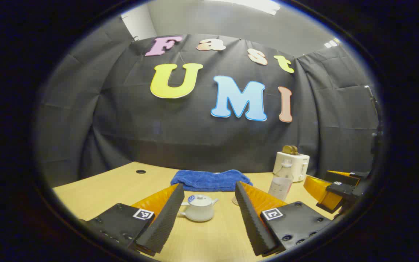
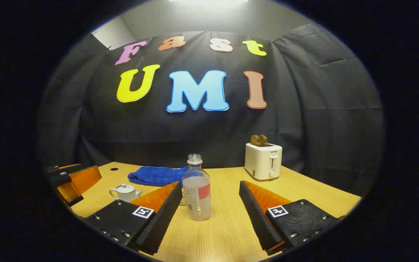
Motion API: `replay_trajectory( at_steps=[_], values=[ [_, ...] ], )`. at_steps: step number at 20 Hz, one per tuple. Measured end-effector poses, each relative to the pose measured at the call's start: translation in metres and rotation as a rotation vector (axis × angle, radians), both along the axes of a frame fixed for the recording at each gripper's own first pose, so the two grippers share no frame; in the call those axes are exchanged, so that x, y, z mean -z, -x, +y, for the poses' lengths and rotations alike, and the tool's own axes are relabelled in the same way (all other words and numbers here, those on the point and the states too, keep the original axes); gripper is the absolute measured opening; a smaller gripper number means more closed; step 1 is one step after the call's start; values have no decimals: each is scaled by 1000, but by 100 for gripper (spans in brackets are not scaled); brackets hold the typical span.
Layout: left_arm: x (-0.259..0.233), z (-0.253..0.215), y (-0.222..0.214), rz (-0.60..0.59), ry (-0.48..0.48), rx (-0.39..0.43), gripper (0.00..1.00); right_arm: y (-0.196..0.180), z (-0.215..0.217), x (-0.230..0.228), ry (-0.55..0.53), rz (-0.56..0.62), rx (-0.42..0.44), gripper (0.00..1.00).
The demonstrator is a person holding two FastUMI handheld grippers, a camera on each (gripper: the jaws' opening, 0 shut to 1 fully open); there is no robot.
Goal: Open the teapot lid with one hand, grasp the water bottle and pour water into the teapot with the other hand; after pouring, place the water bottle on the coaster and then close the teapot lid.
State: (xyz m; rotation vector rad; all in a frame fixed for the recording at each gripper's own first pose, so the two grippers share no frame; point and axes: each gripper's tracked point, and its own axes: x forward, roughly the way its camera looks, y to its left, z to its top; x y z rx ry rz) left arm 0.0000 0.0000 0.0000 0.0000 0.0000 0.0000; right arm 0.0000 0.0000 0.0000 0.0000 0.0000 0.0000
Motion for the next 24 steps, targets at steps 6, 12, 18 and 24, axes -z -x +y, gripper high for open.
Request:
replay_trajectory(
  at_steps=[6,12,18,24],
  values=[
    [7,2,-2,17,-28,-8,89,-3,3,7,6,12,-5,98],
    [15,-4,-10,35,-13,16,89,-5,2,6,4,10,-3,98],
    [27,6,-39,68,-4,19,89,-8,0,10,-1,18,-4,98],
    [42,22,-86,111,-45,15,86,-13,-6,19,0,41,9,98]
  ],
)
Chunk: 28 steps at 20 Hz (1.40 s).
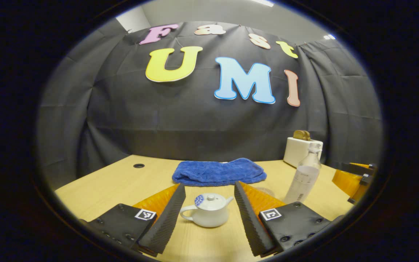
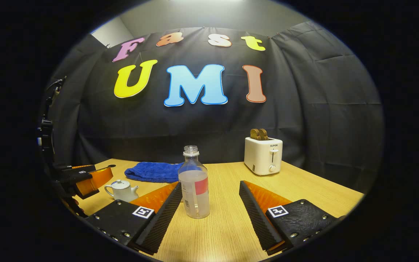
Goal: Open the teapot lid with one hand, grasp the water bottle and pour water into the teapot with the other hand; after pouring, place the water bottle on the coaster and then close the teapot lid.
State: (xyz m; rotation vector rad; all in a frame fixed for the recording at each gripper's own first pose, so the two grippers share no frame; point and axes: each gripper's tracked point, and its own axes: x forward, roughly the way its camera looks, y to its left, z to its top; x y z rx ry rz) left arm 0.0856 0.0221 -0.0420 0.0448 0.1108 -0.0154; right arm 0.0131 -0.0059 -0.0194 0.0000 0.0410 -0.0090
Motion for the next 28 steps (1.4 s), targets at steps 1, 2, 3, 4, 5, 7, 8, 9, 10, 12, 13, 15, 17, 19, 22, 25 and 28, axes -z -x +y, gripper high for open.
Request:
replay_trajectory(
  at_steps=[1,2,3,4,5,7,8,9,10,12,13,15,17,19,22,25,28],
  values=[
    [3,1,-8,11,-8,5,86,-1,-1,1,-2,5,4,98],
    [6,0,-15,22,-16,12,86,-2,-2,3,-5,11,6,98],
    [9,-1,-20,30,-26,15,86,-4,-3,4,-9,17,9,98],
    [13,0,-25,38,-36,17,86,-5,-3,7,-13,22,11,98],
    [15,0,-31,42,-46,17,85,-7,-4,7,-16,25,13,98],
    [21,1,-40,55,-57,20,86,-9,-6,9,-19,31,18,98],
    [25,1,-43,60,-59,20,86,-12,-6,11,-23,36,20,98],
    [27,2,-47,63,-62,19,86,-13,-7,12,-28,41,20,98],
    [30,3,-50,64,-64,19,86,-14,-7,15,-33,47,20,98],
    [37,2,-56,75,-68,22,86,-15,-9,17,-37,54,25,98],
    [39,2,-58,76,-72,21,86,-16,-11,19,-34,57,30,98],
    [42,3,-63,79,-73,20,86,-18,-14,21,-33,64,38,98],
    [46,5,-65,84,-73,12,77,-18,-16,24,-38,70,43,98],
    [49,4,-67,82,-64,16,76,-19,-19,26,-42,75,51,98],
    [49,2,-66,87,-57,26,72,-19,-24,29,-51,84,63,98],
    [48,0,-66,82,-58,31,65,-18,-26,32,-58,94,68,96],
    [42,1,-66,62,-54,39,41,-18,-26,31,-55,94,71,96]
  ],
)
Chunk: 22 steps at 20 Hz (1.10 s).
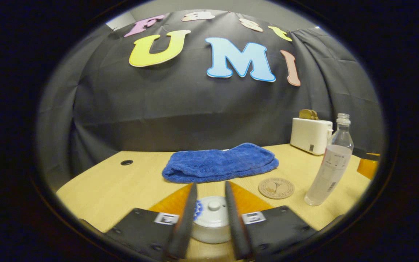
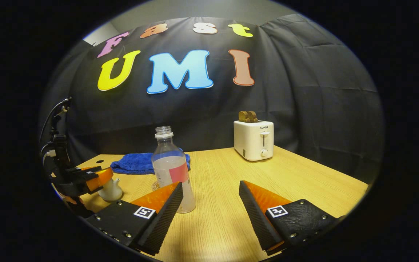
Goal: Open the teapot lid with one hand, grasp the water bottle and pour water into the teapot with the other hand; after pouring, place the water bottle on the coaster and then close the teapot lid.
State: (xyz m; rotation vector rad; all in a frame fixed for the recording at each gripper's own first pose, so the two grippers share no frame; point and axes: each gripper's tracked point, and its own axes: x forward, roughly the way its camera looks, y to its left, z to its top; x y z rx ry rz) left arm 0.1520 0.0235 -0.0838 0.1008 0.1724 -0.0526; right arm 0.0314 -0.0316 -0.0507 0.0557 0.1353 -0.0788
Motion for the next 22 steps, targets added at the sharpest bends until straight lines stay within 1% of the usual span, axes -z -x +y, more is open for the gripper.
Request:
replay_trajectory(
  at_steps=[1,2,3,4,5,6,7,10,16,22],
  values=[
    [1,-4,-1,6,-10,5,33,0,0,1,-1,0,-1,96],
    [5,-5,-1,13,-30,6,36,0,1,0,-1,-1,-1,96],
    [4,-5,-2,14,-45,6,37,0,1,0,0,-1,-1,96],
    [4,-5,-1,14,-47,11,35,0,1,0,0,0,-1,96],
    [3,-5,-3,14,-46,14,36,0,1,0,0,1,-1,96],
    [0,-3,-2,3,-46,3,36,0,1,0,1,1,-1,96],
    [-1,0,-6,-3,-26,-3,13,0,1,1,2,1,-1,96],
    [4,-4,-3,10,-58,0,13,0,1,-1,3,1,1,96],
    [-2,-6,-2,11,-60,20,13,-1,6,-2,8,3,-19,96],
    [-25,-5,-2,-29,-55,33,13,-6,15,-5,11,-1,-54,96]
  ],
)
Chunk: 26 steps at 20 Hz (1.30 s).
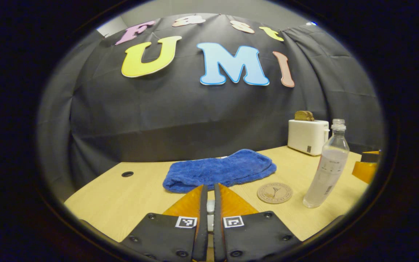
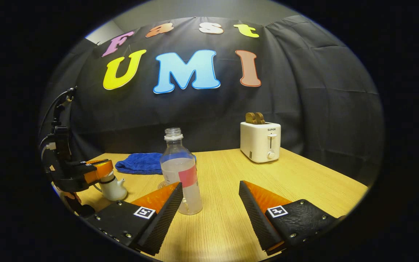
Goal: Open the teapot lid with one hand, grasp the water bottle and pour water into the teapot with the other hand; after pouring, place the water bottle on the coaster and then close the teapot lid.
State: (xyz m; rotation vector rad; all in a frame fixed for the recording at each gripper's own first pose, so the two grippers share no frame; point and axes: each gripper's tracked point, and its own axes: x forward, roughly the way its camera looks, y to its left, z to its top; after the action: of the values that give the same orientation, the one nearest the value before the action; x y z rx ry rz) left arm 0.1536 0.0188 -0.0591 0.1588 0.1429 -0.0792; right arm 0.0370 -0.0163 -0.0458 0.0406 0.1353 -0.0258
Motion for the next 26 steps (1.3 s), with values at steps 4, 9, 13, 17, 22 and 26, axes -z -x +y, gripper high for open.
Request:
replay_trajectory(
  at_steps=[4,9,13,17,22,26],
  values=[
    [-2,11,4,7,21,-11,13,-6,9,-2,8,7,-40,96],
    [-8,31,13,10,31,-33,13,-18,20,-2,11,30,-105,96],
    [-9,51,18,12,35,-61,13,-30,27,7,15,68,-143,96],
    [-7,72,25,14,35,-93,13,-42,36,18,23,116,-193,96],
    [5,92,28,27,56,-128,12,-55,39,28,50,150,-214,96],
    [16,97,27,42,62,-136,13,-62,43,38,86,169,-221,93]
  ],
)
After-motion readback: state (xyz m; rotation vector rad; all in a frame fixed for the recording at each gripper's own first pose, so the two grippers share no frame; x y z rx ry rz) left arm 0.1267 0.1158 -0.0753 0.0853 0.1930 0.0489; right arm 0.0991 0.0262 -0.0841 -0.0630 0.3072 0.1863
